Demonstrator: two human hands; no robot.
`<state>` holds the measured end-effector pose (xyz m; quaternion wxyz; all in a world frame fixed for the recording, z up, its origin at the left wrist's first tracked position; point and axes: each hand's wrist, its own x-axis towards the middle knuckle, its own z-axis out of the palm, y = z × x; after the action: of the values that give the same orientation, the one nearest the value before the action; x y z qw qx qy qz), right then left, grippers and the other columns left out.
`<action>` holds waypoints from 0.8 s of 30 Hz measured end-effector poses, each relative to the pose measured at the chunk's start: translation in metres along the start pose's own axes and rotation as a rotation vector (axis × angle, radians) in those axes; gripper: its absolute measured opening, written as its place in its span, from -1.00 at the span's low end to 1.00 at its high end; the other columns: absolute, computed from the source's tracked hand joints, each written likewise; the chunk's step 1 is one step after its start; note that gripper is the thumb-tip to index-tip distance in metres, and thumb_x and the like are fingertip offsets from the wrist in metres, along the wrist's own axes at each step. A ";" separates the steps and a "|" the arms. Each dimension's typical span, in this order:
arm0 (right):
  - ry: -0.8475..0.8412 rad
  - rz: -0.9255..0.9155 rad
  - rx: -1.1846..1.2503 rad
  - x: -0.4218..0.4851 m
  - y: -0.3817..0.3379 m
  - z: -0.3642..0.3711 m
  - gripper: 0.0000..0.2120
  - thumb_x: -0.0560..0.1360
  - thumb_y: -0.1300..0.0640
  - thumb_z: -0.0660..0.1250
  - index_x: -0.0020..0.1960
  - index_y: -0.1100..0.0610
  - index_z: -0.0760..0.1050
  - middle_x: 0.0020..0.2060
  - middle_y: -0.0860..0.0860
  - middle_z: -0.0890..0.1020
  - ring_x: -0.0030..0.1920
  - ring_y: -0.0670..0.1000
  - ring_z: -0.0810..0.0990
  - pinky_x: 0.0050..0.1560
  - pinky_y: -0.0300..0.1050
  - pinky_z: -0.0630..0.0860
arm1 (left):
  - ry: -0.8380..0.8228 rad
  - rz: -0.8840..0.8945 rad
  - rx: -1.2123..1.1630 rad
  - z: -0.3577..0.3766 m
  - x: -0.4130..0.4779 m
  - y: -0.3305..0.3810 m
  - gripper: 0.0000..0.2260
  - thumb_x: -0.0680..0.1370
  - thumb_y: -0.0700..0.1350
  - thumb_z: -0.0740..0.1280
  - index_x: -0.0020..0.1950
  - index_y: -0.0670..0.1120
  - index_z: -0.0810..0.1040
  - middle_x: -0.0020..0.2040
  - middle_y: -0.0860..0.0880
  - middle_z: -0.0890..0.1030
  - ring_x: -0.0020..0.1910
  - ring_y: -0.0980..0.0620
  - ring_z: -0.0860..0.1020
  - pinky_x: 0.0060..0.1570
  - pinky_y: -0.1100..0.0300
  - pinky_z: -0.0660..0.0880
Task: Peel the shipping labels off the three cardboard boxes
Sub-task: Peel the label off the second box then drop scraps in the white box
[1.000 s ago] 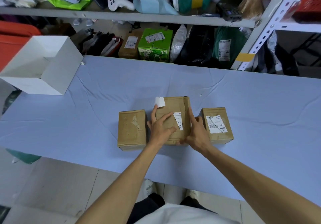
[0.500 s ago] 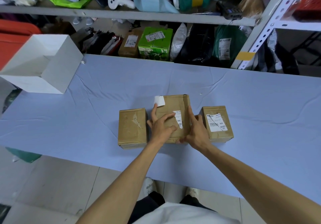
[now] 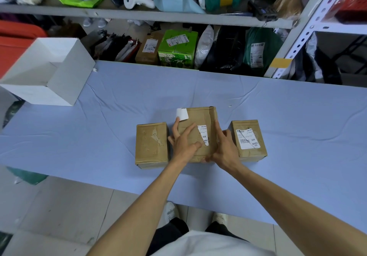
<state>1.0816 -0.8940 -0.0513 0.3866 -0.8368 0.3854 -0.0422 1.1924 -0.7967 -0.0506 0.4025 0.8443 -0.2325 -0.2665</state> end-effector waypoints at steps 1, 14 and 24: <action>0.002 0.003 0.002 0.000 0.001 0.001 0.36 0.02 0.15 0.64 0.51 -0.27 -0.21 -0.01 0.00 0.32 -0.09 0.01 0.46 -0.17 -0.09 0.51 | -0.002 0.005 0.002 0.000 0.000 0.000 -0.46 0.37 -0.09 0.48 0.30 0.25 0.47 0.50 0.26 -0.11 0.33 -0.07 0.12 0.33 0.26 0.06; 0.002 -0.025 -0.003 0.003 0.003 0.003 0.34 0.01 0.08 0.62 0.51 -0.28 -0.18 -0.04 -0.03 0.36 -0.17 -0.01 0.49 -0.24 -0.09 0.52 | -0.056 -0.031 0.012 0.000 0.000 0.003 -0.56 0.39 -0.11 0.44 0.18 0.31 0.55 0.50 0.27 -0.24 0.22 0.00 0.12 0.25 0.32 0.09; -0.005 -0.017 0.002 0.003 0.006 0.003 0.33 0.01 0.11 0.61 0.51 -0.27 -0.17 -0.05 -0.05 0.33 -0.15 0.01 0.49 -0.21 -0.05 0.54 | -0.070 -0.013 0.023 0.003 -0.001 0.001 -0.41 0.41 -0.09 0.44 0.37 0.28 0.40 0.50 0.30 -0.23 0.13 0.12 0.05 0.24 0.35 0.05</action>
<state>1.0809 -0.8967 -0.0578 0.3881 -0.8398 0.3770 -0.0438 1.1896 -0.7977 -0.0509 0.3825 0.8405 -0.2443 -0.2959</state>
